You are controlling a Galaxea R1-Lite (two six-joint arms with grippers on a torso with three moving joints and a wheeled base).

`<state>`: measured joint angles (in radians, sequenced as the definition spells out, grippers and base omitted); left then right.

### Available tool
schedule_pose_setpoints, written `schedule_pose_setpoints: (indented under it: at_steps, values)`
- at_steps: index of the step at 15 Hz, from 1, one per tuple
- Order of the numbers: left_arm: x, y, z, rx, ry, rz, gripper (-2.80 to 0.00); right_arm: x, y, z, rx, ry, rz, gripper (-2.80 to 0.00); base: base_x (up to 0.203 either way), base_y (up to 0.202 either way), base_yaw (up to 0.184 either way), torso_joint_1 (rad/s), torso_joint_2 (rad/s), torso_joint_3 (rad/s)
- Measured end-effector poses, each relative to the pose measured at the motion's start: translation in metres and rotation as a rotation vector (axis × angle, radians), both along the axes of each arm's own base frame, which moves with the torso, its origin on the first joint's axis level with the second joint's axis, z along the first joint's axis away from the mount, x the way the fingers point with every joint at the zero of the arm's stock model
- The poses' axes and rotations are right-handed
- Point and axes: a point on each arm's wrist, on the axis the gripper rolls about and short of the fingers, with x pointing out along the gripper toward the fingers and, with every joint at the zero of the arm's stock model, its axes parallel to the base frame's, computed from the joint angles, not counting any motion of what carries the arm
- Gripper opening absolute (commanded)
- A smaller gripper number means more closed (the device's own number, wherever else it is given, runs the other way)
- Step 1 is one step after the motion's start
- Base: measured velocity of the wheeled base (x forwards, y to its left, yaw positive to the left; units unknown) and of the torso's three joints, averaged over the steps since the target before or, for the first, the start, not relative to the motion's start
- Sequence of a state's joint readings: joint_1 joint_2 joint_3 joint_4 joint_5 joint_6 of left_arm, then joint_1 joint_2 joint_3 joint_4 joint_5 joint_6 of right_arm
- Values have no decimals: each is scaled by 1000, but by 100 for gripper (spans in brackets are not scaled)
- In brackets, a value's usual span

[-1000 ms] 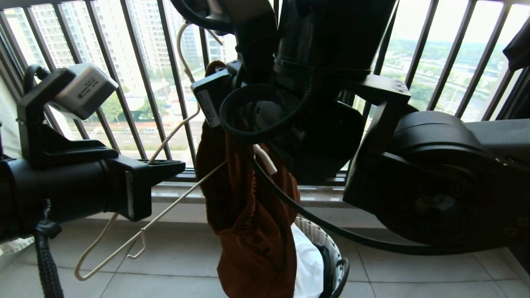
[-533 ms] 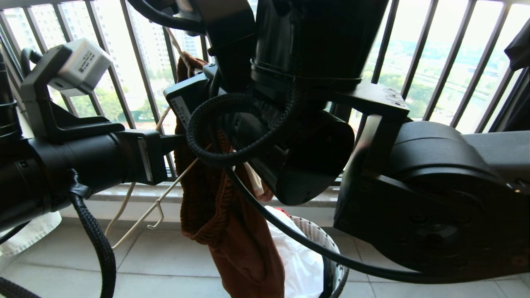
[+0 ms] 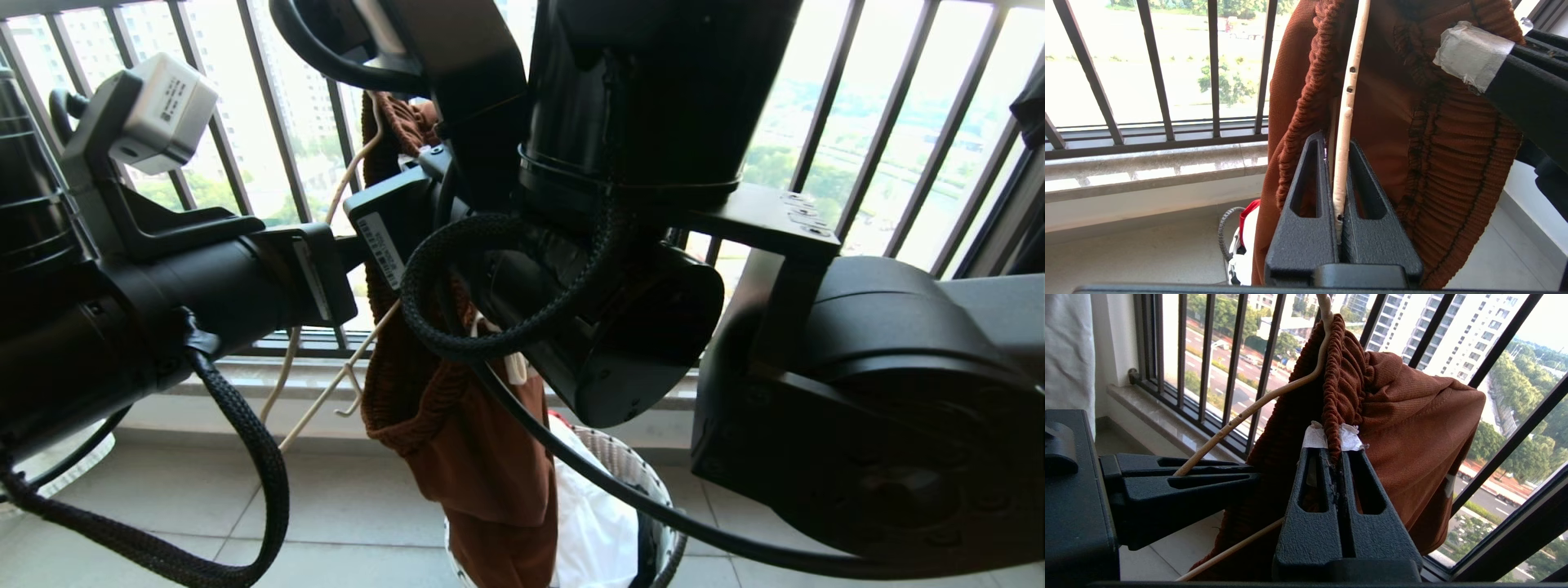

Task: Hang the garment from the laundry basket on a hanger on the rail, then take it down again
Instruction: Hang the clothes on the clothes rack

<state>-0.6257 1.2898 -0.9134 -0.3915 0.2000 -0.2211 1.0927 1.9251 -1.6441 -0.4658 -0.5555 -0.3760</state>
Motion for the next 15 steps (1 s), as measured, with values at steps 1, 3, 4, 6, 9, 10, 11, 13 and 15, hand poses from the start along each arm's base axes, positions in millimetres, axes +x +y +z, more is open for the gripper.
schedule_pose_setpoints:
  at_steps: [1,3,4,6,9,10,11,13,15]
  values:
    - [1,-1,-1,1,2,0,-280,-2,1,0,3,-2,4,-280,0,0,0,0,0,0]
    - [3,-2,-4,4,10,5,-280,-7,3,-2,-3,2,20,-280,0,0,0,0,0,0]
    - [4,-2,-4,4,12,5,-280,-10,5,-5,-12,6,29,-280,0,0,0,0,0,0]
    - [3,-2,-6,6,15,3,-280,-13,7,-8,-25,11,37,-280,0,0,0,0,0,0]
    - [-5,-3,-5,-1,8,-24,-280,-13,7,-4,-15,4,34,-280,0,0,0,0,0,0]
    - [-7,-3,-4,-4,4,-33,-280,-12,6,-1,-7,-1,30,-280,0,0,0,0,0,0]
    - [-10,-3,-3,-8,-1,-40,-280,-11,5,1,-2,-4,27,-280,0,0,0,0,0,0]
    - [-14,-2,-1,-35,-29,-53,-280,-7,3,4,9,-10,15,-280,0,0,0,0,0,0]
    - [-15,-3,2,-83,-96,-62,-280,-3,0,9,26,-19,3,-280,0,0,0,0,0,0]
